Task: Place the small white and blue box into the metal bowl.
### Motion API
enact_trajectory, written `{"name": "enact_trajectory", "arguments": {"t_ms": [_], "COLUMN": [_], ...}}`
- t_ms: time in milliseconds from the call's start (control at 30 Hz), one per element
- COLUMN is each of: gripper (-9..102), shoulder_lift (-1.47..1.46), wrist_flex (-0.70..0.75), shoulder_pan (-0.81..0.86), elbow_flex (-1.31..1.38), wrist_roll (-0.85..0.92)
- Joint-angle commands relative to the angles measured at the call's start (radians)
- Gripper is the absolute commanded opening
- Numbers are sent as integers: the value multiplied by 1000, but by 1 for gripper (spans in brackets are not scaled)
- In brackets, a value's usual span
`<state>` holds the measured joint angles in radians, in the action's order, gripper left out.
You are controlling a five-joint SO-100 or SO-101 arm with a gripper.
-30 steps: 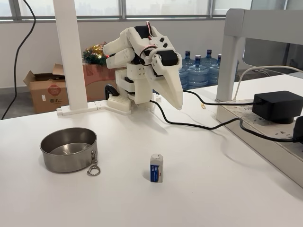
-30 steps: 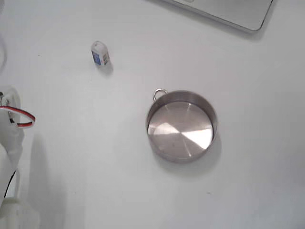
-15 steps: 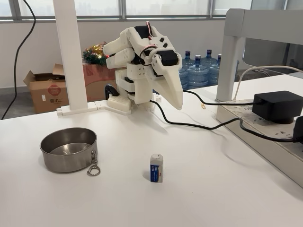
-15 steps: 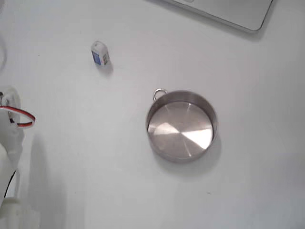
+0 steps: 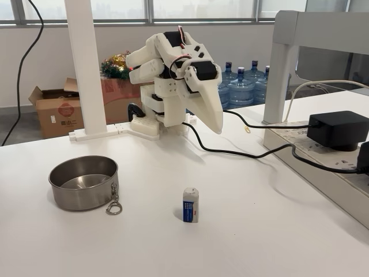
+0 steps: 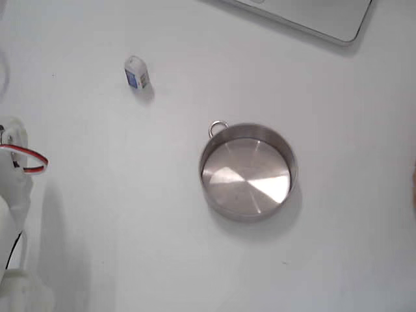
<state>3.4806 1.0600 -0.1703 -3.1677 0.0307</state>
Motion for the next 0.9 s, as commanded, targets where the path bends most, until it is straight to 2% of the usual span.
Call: {"name": "enact_trajectory", "arguments": {"t_ms": [0, 133, 333, 433, 567, 733, 867], "gripper": [-5, -5, -5, -5, -5, -5, -5], "shoulder_lift": [-46, -189, -439, -589, -845, -1184, -1319], "wrist_flex": [-29, -262, -719, -942, -1229, -1491, -1752], "shoulder_pan": [9, 11, 104, 150, 224, 244, 377], "elbow_flex": [-51, -52, -66, -66, -54, -52, -51], "wrist_roll": [-12, -74, -483, -632, -706, -730, -822]}}
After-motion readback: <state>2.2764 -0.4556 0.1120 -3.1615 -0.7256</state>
